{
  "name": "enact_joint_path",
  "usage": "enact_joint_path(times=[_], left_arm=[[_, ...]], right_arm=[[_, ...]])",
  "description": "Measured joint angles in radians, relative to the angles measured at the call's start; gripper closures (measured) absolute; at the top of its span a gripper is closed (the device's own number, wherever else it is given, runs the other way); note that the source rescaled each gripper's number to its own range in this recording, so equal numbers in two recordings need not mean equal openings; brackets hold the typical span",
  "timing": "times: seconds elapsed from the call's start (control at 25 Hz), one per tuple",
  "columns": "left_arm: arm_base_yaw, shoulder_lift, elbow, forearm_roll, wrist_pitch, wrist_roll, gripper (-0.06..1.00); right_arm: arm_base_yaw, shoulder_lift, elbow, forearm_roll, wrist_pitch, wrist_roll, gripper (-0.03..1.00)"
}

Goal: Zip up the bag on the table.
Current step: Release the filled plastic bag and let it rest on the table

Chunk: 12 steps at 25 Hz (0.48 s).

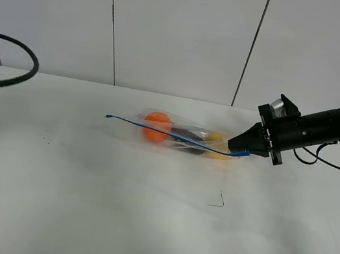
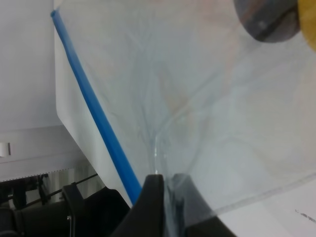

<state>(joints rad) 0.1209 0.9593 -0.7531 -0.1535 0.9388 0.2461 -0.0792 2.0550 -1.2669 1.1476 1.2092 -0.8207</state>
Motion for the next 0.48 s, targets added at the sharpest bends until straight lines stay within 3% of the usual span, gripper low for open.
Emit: enact_joint_path(times=[0.48], left_arm=[[0.0, -0.45, 0.21, -0.015, -0.003, 0.012, -0.06]], right_arm=[[0.0, 0.0, 0.0, 0.001, 0.0, -0.005, 0.97]])
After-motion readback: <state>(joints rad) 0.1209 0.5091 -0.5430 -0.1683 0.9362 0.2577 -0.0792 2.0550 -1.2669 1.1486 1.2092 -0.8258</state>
